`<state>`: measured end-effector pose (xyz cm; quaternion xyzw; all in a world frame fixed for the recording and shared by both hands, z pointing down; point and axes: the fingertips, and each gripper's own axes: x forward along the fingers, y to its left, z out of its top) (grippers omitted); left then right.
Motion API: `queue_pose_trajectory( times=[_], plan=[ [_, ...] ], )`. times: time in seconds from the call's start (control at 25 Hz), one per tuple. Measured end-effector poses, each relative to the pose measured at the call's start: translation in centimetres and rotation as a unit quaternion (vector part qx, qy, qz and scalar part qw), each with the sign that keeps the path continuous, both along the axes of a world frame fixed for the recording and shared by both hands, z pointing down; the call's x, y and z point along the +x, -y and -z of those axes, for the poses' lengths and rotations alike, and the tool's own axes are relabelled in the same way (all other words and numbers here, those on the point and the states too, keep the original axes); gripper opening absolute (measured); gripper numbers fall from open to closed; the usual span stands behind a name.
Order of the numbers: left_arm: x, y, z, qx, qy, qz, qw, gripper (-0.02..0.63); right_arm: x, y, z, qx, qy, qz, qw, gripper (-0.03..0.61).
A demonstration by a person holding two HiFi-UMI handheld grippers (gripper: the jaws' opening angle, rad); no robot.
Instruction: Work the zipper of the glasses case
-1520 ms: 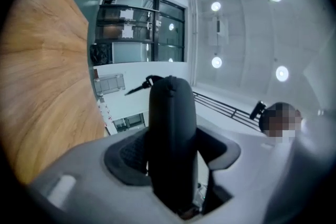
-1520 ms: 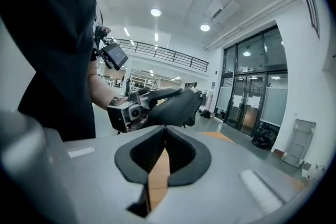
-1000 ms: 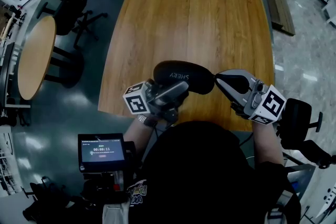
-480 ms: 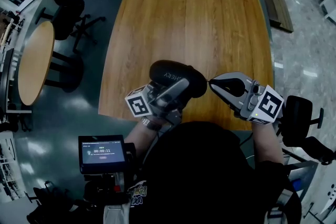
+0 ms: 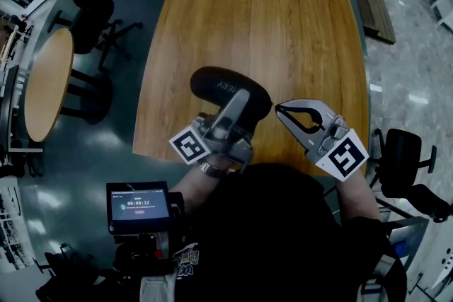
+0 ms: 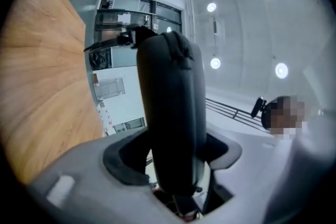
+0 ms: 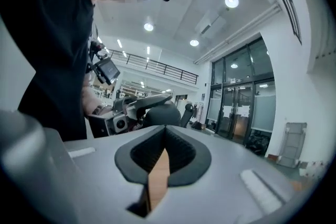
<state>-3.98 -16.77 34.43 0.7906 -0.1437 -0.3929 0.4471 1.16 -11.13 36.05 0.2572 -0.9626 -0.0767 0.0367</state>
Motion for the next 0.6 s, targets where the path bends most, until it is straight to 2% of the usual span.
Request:
queue_pose_trajectory(
  times=[0.16, 0.36, 0.44, 0.52, 0.6],
  plan=[
    [-0.7, 1.0, -0.4, -0.024, -0.008, 0.025, 0.9994, 0.278, -1.2, -0.7, -1.7, 0.022, -0.065, -0.001, 0.998, 0.005],
    [-0.9, 1.5, -0.7, -0.040, -0.007, 0.050, 0.9980, 0.273, -2.6, -1.2, -2.6, 0.048, -0.109, 0.009, 0.993, 0.005],
    [-1.1, 1.5, -0.8, -0.038, -0.009, 0.046, 0.9982, 0.273, -2.3, -0.9, -2.2, 0.054, -0.106, 0.007, 0.993, 0.005],
    [-1.0, 1.1, -0.5, -0.020, -0.007, 0.033, 0.9992, 0.276, -1.6, -0.6, -2.0, 0.047, -0.097, -0.001, 0.994, 0.005],
    [-0.7, 0.4, -0.2, 0.006, 0.000, 0.011, 0.9999, 0.277, -0.6, -0.2, -1.5, 0.024, -0.061, -0.023, 0.998, 0.005]
  ],
)
